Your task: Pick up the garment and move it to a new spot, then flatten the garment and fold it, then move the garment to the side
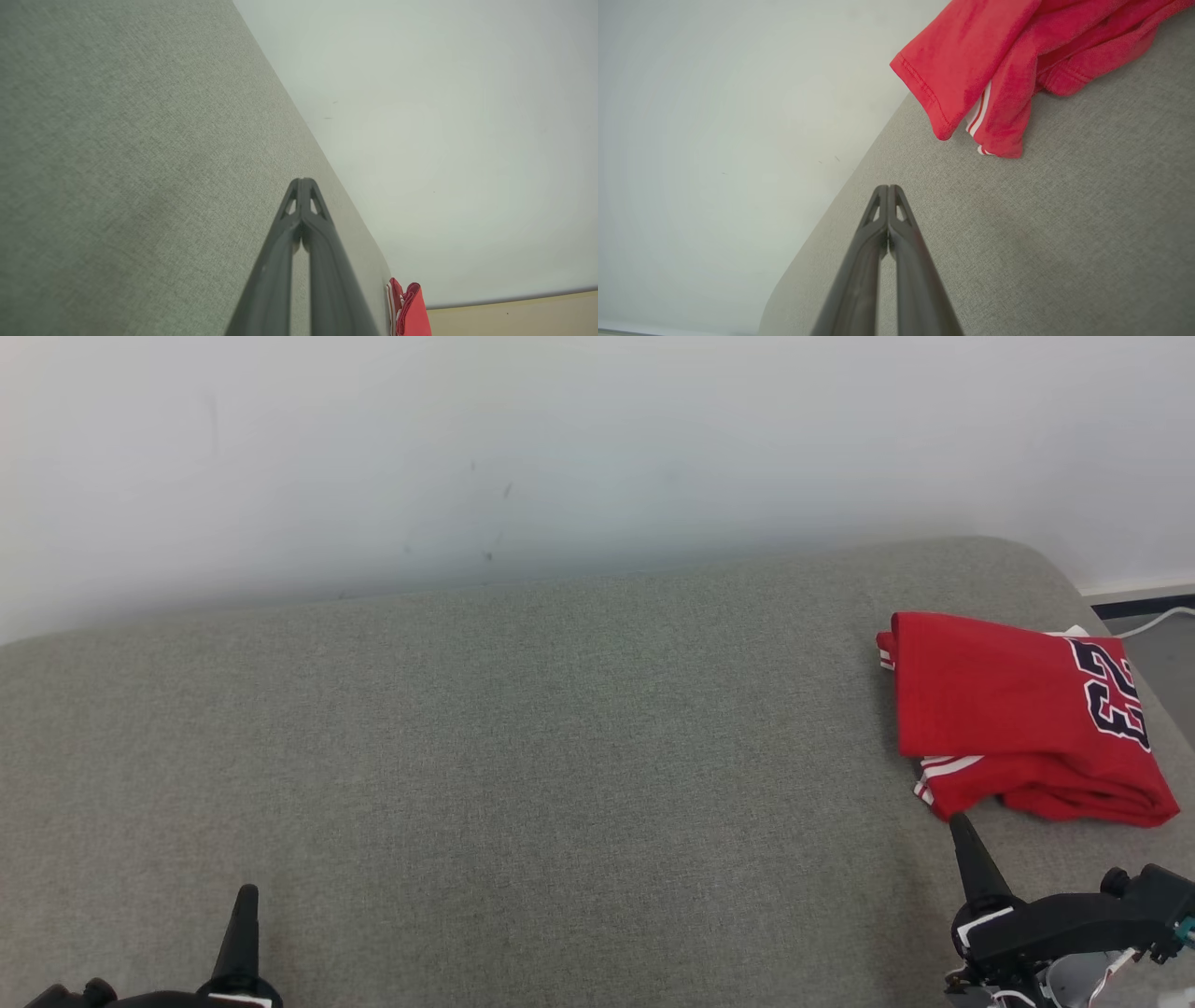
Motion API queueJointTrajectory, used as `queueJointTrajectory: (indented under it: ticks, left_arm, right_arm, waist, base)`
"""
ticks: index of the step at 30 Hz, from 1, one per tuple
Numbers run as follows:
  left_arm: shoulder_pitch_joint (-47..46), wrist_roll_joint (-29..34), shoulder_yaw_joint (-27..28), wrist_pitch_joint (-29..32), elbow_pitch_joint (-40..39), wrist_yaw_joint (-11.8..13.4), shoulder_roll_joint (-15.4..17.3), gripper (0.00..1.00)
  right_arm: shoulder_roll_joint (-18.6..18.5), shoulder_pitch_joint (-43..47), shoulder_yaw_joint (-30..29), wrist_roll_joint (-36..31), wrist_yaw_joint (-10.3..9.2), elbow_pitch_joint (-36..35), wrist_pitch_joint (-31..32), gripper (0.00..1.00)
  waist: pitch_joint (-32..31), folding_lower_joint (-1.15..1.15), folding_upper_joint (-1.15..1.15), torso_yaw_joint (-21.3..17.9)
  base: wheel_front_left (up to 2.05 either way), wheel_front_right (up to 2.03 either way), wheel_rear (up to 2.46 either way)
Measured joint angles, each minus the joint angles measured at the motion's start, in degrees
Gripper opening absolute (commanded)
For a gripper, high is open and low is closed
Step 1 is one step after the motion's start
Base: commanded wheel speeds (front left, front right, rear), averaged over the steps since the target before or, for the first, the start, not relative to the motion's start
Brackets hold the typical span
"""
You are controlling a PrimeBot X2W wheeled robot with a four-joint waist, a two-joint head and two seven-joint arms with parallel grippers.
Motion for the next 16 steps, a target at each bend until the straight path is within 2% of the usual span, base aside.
queueJointTrajectory:
  ticks: [16]
  left_arm:
    - [-1.7, -12.2, 2.2, 2.5, 1.5, -2.1, -0.5, 0.0]
  right_arm:
    - [1.0, -0.9, -2.6, 12.2, 2.1, 0.9, 2.6, 0.0]
  waist:
    - [-0.1, 0.0, 0.0, 0.1]
  base:
    - [0.0, 0.0, 0.0]
